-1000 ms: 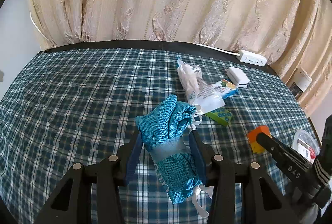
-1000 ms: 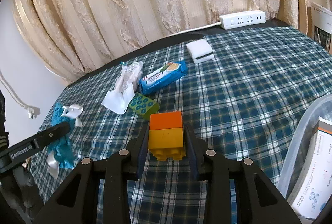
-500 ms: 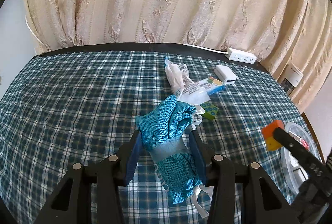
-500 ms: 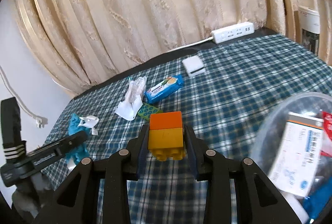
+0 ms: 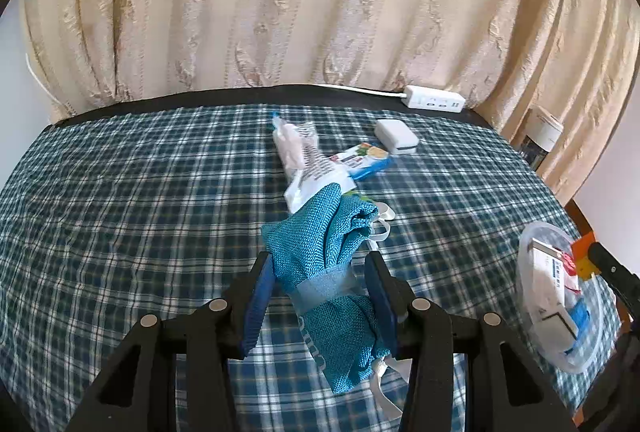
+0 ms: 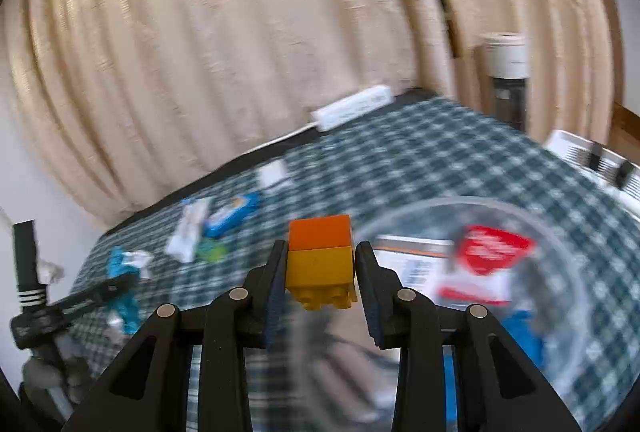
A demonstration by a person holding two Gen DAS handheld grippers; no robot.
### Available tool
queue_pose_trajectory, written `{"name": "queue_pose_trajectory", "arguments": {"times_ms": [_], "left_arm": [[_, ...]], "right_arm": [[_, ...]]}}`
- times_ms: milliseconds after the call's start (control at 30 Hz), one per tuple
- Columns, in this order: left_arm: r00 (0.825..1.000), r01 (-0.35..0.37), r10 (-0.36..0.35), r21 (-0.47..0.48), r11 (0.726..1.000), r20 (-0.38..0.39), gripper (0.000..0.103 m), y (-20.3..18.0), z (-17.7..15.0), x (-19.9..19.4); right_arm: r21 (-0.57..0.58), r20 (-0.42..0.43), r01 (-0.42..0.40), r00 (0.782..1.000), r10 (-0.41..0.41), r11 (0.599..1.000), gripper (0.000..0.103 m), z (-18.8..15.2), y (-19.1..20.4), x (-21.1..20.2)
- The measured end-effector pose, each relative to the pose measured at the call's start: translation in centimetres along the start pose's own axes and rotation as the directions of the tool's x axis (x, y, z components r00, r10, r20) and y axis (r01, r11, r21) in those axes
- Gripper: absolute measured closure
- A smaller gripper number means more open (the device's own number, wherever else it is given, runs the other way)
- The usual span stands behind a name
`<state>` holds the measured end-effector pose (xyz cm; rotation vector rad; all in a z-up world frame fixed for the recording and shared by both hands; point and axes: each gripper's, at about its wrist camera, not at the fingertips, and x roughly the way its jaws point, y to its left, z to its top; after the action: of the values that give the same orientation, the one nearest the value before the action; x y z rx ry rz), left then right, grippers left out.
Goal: Organize objects
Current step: 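Lower the toy block with the right tool into the clear bowl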
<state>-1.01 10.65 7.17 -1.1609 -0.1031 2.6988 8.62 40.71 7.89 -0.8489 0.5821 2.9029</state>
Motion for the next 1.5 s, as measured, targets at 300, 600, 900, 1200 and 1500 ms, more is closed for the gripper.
{"name": "queue_pose_trajectory", "arguments": {"times_ms": [300, 600, 900, 1200, 1500], "left_arm": [[0.999, 0.038, -0.038, 0.045, 0.998, -0.004, 0.054, -2.7, -0.2, 0.0], [0.999, 0.052, -0.051, 0.068, 0.996, -0.010, 0.054, -4.2, -0.4, 0.0], [0.998, 0.053, -0.051, 0.074, 0.996, -0.025, 0.054, -4.7, -0.6, 0.6], [0.998, 0.057, -0.054, 0.088, 0.994, -0.035, 0.054, -5.5, -0.6, 0.9], [0.997, 0.066, -0.061, 0.105, 0.992, -0.045, 0.054, -6.4, -0.8, 1.1]], "right_arm": [[0.113, 0.004, 0.154, 0.988, -0.156, 0.982, 0.068, -0.4, -7.5, -1.6], [0.128, -0.012, 0.199, 0.980, -0.199, 0.972, 0.068, -0.8, -9.6, -1.2], [0.143, -0.031, 0.218, 0.976, -0.215, 0.966, 0.068, -1.0, -10.9, -0.7], [0.160, -0.032, 0.220, 0.975, -0.218, 0.962, 0.067, -1.2, -11.5, -0.6], [0.173, -0.022, 0.208, 0.978, -0.207, 0.963, 0.067, -1.2, -11.7, -1.0]]}}
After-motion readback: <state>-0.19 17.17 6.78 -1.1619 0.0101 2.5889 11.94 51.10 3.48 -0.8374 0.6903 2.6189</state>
